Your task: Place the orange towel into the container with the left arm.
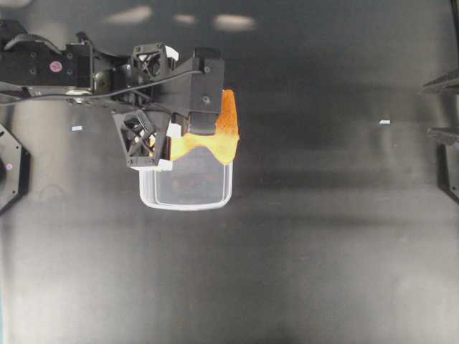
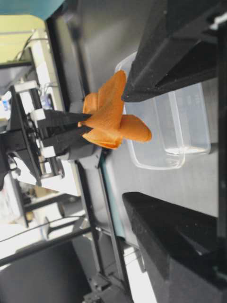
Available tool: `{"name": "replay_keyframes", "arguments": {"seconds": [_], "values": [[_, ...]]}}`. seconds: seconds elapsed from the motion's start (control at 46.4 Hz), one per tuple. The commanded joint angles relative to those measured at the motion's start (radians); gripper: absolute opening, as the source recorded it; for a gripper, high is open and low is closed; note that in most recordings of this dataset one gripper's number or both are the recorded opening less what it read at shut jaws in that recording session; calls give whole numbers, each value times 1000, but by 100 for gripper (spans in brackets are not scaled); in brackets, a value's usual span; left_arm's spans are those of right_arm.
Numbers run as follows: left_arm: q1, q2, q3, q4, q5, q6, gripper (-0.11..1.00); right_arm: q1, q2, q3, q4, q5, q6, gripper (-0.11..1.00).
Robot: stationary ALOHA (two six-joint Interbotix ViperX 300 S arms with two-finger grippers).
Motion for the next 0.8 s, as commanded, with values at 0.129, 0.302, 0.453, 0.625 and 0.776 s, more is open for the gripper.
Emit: {"name": "replay_keyframes", "arguments": {"seconds": [0.129,0.302,0.453,0.625,0.776], "values": [[0,-5,-6,3,-2,-11,6,-2,6,-5,3,-25,0,75],[3,0,-5,3,-2,-15,6,-2,6,-6,3,-25,0,75],[5,0,-3,3,-2,-17,7,-2,6,-6,3,-25,0,75],[3,0,-12,3,23,-18,50,-2,6,-6,3,-23,-2,75],[0,0,-38,3,20,-18,89,-2,6,-6,3,-21,-3,75]]}}
